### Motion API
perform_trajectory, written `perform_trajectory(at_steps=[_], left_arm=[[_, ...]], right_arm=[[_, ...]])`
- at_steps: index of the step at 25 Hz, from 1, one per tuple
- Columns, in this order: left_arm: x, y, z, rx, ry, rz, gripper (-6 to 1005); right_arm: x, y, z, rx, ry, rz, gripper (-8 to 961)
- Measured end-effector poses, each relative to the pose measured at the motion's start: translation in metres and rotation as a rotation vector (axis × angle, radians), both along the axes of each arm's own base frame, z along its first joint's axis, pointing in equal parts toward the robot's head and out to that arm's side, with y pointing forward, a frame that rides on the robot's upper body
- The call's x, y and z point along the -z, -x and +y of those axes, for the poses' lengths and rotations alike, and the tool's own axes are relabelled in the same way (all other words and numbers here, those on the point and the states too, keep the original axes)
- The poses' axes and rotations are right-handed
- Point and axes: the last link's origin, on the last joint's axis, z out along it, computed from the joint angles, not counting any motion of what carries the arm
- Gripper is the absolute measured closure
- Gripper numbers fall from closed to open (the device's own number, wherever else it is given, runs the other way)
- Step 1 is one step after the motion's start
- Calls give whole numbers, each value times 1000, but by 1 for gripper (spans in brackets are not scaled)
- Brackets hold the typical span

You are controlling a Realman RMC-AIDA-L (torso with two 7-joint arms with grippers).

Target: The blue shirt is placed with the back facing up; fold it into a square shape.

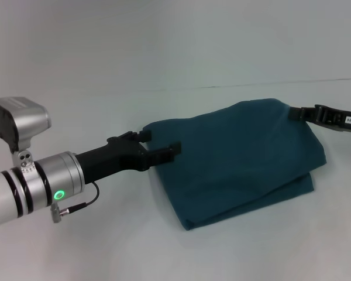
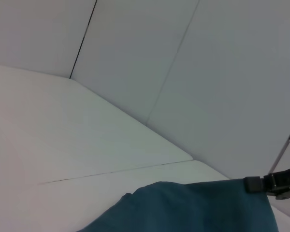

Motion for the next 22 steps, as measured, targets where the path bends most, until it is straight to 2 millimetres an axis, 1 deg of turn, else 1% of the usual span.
perform_trajectory(at_steps=[4, 8, 12, 16, 21, 22], left_arm=[[-1, 1, 0, -5, -3, -4, 51], [-2, 2, 0, -12, -8, -10, 51], [-2, 2, 1, -16, -11, -13, 52], [-2, 2, 1, -19, -13, -14, 52], [-4, 1, 4, -24, -26, -16, 53], [-4, 0, 5, -24, -28, -16, 53]], right_arm=[[-3, 3, 0, -43, -10, -8, 933], [-6, 0, -2, -41, -30, -8, 920], [-8, -7, -5, -22, -38, -17, 908], [-4, -16, -11, 19, -35, -13, 895], [0, -31, -23, 69, -48, 5, 879], [0, -34, -26, 79, -53, 9, 857]])
